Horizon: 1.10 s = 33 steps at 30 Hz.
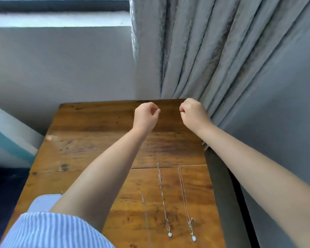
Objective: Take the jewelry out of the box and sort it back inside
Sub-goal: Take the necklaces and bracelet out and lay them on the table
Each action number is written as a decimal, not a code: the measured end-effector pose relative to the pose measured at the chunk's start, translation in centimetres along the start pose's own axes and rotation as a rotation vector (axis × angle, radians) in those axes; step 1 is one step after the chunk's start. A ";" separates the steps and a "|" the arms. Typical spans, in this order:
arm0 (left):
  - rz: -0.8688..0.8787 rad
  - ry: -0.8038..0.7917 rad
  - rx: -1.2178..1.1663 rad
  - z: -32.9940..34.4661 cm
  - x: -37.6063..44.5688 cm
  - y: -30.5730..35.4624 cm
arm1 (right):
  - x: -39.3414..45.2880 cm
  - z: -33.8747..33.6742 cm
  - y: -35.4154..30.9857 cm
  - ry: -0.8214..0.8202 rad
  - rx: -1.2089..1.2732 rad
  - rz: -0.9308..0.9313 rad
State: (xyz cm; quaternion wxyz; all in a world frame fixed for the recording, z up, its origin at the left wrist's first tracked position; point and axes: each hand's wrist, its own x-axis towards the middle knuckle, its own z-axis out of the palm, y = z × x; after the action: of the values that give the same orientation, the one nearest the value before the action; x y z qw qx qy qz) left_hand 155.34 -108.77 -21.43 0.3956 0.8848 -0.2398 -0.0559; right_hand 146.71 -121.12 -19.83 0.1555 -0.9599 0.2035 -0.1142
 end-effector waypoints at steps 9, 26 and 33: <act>-0.032 -0.449 0.612 8.8 -5.8 -8.2 | -7.5 11.8 7.2 -0.328 -0.079 -0.193; 0.219 -0.291 0.567 8.5 -16.9 -11.4 | -17.7 14.0 9.0 -0.242 0.109 -0.133; -0.020 -0.202 0.481 8.3 -22.6 -13.3 | -24.6 14.6 8.1 -0.348 -0.015 0.160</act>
State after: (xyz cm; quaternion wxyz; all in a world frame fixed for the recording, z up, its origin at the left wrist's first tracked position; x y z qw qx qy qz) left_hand 138.17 -96.16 -38.77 0.1471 0.9457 -0.2758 -0.0893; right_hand 126.06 -114.02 -40.00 0.1897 -0.9471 0.2500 0.0678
